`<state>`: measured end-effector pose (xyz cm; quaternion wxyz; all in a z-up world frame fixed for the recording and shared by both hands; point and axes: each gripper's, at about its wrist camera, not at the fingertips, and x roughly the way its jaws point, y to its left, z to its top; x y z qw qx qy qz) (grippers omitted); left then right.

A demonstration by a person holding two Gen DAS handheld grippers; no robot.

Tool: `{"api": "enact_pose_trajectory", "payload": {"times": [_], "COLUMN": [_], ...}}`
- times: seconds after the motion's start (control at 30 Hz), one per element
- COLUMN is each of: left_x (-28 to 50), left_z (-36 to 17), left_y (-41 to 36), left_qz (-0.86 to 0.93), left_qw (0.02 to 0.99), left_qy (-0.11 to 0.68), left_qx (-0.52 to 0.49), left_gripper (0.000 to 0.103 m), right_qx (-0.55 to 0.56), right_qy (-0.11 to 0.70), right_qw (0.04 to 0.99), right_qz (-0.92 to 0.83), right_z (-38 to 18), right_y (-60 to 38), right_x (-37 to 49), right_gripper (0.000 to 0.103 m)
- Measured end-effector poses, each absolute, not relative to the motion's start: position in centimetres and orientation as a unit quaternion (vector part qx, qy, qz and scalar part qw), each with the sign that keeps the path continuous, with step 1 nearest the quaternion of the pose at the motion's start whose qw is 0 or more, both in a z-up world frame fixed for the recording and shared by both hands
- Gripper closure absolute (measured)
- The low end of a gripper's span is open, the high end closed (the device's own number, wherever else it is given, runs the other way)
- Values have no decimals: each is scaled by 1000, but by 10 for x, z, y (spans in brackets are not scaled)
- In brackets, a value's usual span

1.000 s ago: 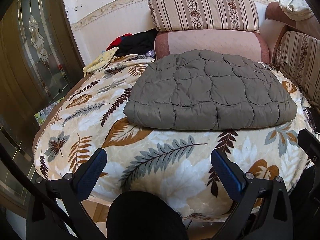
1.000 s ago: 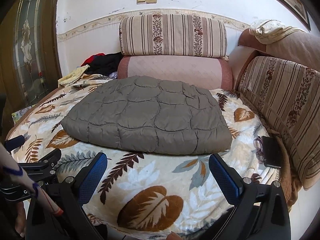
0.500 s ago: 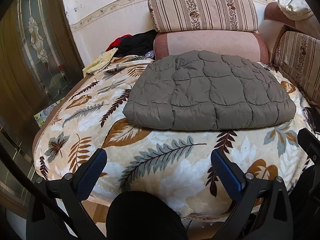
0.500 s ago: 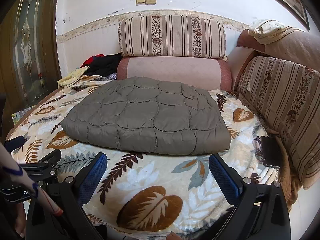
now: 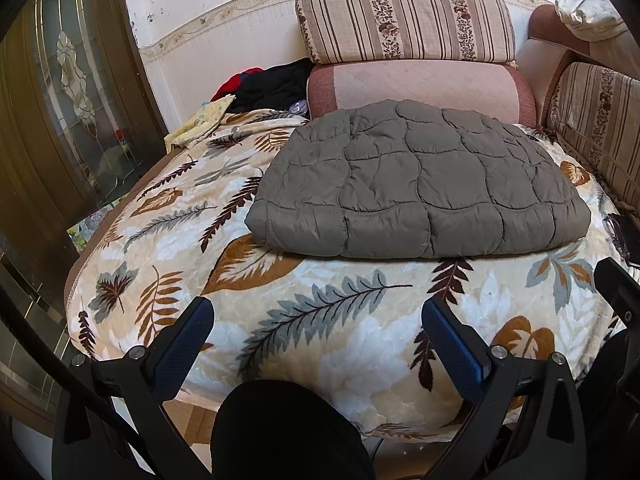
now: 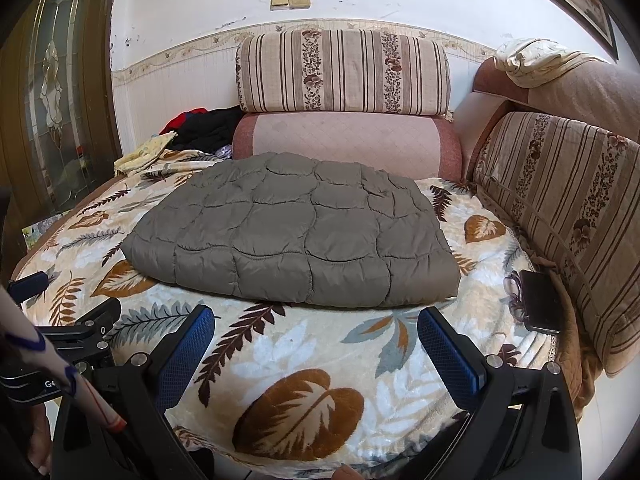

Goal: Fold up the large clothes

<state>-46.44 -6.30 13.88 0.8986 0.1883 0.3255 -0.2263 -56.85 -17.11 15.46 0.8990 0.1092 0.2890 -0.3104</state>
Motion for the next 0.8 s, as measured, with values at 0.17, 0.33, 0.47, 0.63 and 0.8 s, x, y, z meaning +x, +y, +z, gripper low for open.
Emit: {"api": "enact_pose_trajectory", "payload": {"times": [0.17, 0.33, 0.47, 0.63, 0.8], "left_x": [-464, -465, -464, -464, -466], "left_z": [139, 138, 136, 137, 137], "left_y": [-62, -61, -60, -60, -60], "left_qz": [-228, -227, -228, -230, -230], "left_qw": [898, 898, 896, 896, 896], "left_qy": [326, 327, 333, 330, 331], "left_qx": [189, 188, 186, 189, 189], "left_gripper": [0, 0, 0, 0, 0], "right_qx": [110, 110, 109, 111, 112], "right_qy": [290, 300, 303, 309, 310], "right_qw": [899, 895, 894, 891, 891], "right_qz": [-310, -310, -312, -313, -313], "right_z": [154, 150, 148, 145, 143], "right_y": [-171, -174, -175, -177, -178], "right_x": [-570, -567, -566, -565, -565], "right_gripper": [0, 0, 0, 0, 0]}}
